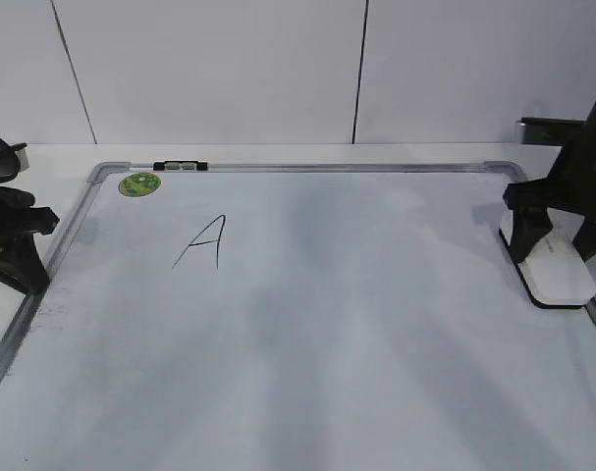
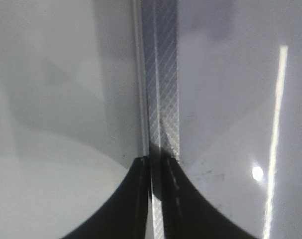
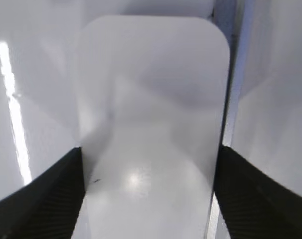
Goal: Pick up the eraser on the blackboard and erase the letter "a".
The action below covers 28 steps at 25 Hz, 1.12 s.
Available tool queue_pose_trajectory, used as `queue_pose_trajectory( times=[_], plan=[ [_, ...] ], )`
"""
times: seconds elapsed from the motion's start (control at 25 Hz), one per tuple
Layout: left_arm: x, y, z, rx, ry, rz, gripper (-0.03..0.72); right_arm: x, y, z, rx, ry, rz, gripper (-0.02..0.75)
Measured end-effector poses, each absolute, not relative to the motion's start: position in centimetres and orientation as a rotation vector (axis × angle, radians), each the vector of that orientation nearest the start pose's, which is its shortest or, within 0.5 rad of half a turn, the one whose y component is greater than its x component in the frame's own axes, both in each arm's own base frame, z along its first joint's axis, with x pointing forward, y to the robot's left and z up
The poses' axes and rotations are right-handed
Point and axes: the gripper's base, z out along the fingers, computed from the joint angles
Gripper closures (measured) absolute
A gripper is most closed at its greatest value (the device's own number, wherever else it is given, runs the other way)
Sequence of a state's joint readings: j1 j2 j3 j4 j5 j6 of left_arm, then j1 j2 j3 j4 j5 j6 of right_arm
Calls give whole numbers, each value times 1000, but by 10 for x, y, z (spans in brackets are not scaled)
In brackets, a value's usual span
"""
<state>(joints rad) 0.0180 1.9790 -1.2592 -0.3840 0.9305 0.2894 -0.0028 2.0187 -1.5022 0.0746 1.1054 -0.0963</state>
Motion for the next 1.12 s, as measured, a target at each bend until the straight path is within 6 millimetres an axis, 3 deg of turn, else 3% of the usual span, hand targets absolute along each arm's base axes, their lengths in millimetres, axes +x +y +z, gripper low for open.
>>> queue_pose_trajectory(
  times=[0.36, 0.64, 0.92, 1.12],
  plan=[
    [367, -21, 150, 63, 3051, -467, 650, 412, 5, 224, -110, 3046, 94, 127],
    [367, -21, 150, 66, 3051, -466, 650, 408, 5, 243, -111, 3007, 94, 146],
    [367, -21, 150, 66, 3051, -466, 650, 389, 5, 285, -77, 2912, 90, 156],
    [367, -21, 150, 66, 3051, -466, 649, 355, 5, 310, -76, 2872, 90, 157]
  ],
)
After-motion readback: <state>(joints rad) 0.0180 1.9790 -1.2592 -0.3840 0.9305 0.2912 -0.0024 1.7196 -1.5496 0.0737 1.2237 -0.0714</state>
